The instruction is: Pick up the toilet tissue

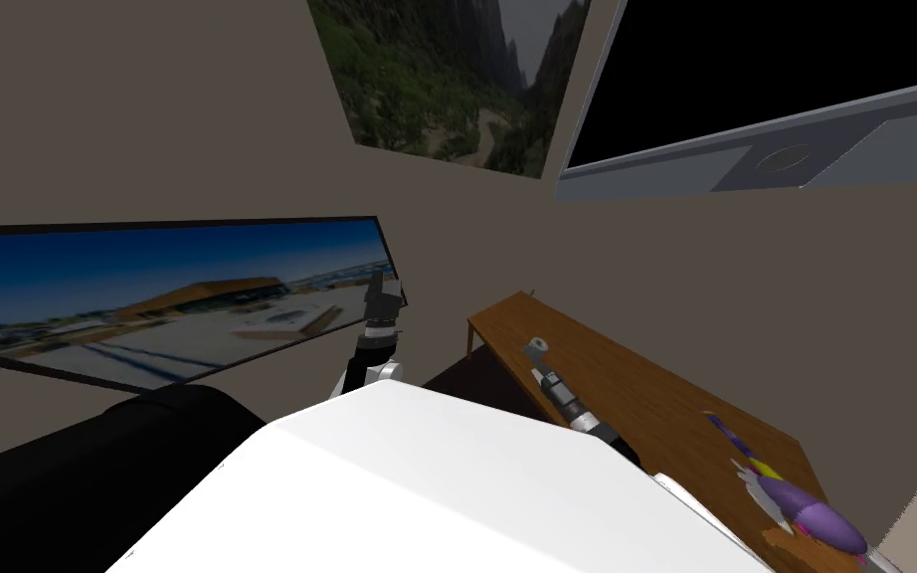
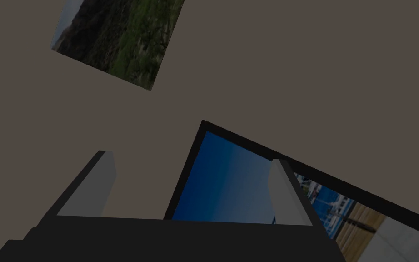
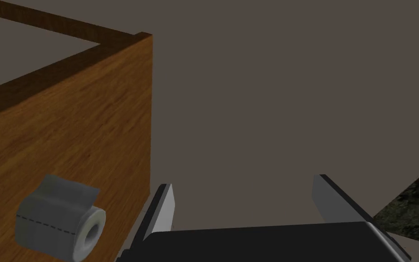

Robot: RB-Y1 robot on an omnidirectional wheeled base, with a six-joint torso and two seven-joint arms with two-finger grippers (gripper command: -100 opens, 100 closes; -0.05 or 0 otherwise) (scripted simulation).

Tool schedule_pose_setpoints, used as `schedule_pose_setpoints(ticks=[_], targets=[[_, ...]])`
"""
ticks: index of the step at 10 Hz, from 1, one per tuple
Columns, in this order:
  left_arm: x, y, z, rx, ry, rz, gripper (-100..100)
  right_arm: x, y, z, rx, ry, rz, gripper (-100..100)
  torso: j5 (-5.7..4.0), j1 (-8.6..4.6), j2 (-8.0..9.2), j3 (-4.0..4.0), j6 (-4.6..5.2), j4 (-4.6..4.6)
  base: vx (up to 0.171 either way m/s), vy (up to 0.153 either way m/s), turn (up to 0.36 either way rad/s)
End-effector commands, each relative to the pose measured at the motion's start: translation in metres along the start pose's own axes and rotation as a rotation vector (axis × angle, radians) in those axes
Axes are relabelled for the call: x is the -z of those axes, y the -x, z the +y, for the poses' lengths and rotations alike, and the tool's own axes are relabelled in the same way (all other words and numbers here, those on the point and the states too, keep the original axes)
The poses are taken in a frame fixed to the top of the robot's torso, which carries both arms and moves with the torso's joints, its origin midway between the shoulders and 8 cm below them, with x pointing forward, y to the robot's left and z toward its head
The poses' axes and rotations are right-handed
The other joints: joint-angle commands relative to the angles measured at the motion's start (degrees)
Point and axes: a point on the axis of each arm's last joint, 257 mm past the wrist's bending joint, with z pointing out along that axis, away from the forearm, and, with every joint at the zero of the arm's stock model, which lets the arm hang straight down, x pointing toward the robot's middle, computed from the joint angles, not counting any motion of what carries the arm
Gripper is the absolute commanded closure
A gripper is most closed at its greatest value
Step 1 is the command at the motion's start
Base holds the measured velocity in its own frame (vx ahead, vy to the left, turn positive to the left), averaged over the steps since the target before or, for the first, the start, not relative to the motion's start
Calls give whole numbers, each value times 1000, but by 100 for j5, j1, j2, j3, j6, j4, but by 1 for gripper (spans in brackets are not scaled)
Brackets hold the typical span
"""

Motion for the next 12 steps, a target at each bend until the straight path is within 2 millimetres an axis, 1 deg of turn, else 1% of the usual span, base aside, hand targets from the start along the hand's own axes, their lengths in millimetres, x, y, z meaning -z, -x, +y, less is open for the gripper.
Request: schedule_pose_setpoints(ticks=[1, 2, 3, 4, 6, 7, 8, 9, 10, 11, 12], targets=[[0, 0, 0, 0, 0, 0, 0, 9, -4, -16, 12, -48, 38, -100, 0, 0, 0, 0, 0, 0, -2, -31, 153], [0, 0, 0, 0, 0, 0, 0, 20, -13, -43, -6, -116, 75, -100, 1, 1, 0, 0, 8, 0, 1, -19, 297], [0, 0, 0, 0, 0, 0, 0, 24, -10, -45, 17, -129, 92, -100, 1, 4, -2, -1, 2, 0, 4, -23, 151], [0, 0, 0, 0, 0, 0, 0, 37, -17, -71, -2, -197, 123, -100, 2, 4, -2, -1, 8, -1, 12, -26, 249], [0, 0, 0, 0, 0, 0, 0, 42, -12, -75, 26, -214, 141, -100, 2, 4, -6, -4, 8, -1, 9, -18, 102], [0, 0, 0, 0, 0, 0, 0, 59, -16, -101, 14, -288, 172, -100, 3, 10, -4, -2, 9, -1, 13, -8, 330], [0, 0, 0, 0, 0, 0, 0, 63, -12, -103, 34, -300, 185, -100, 3, 10, -8, -4, 1, -1, 20, -21, 189], [0, 0, 0, 0, 0, 0, 0, 80, -15, -128, 21, -372, 209, -100, 3, 7, -10, -6, 8, -2, 26, -24, 263], [0, 0, 0, 0, 0, 0, 0, 86, -8, -130, 46, -387, 223, -100, 1, 4, -14, -8, 3, -3, 24, -26, 160], [0, 0, 0, 0, 0, 0, 0, 87, -7, -130, 51, -390, 226, -100, 1, 4, -13, -8, 9, -3, 13, -11, 2], [0, 0, 0, 0, 0, 0, 0, 108, -6, -154, 45, -467, 249, -100, 3, 11, -8, -5, 11, -2, 22, -10, 355]])
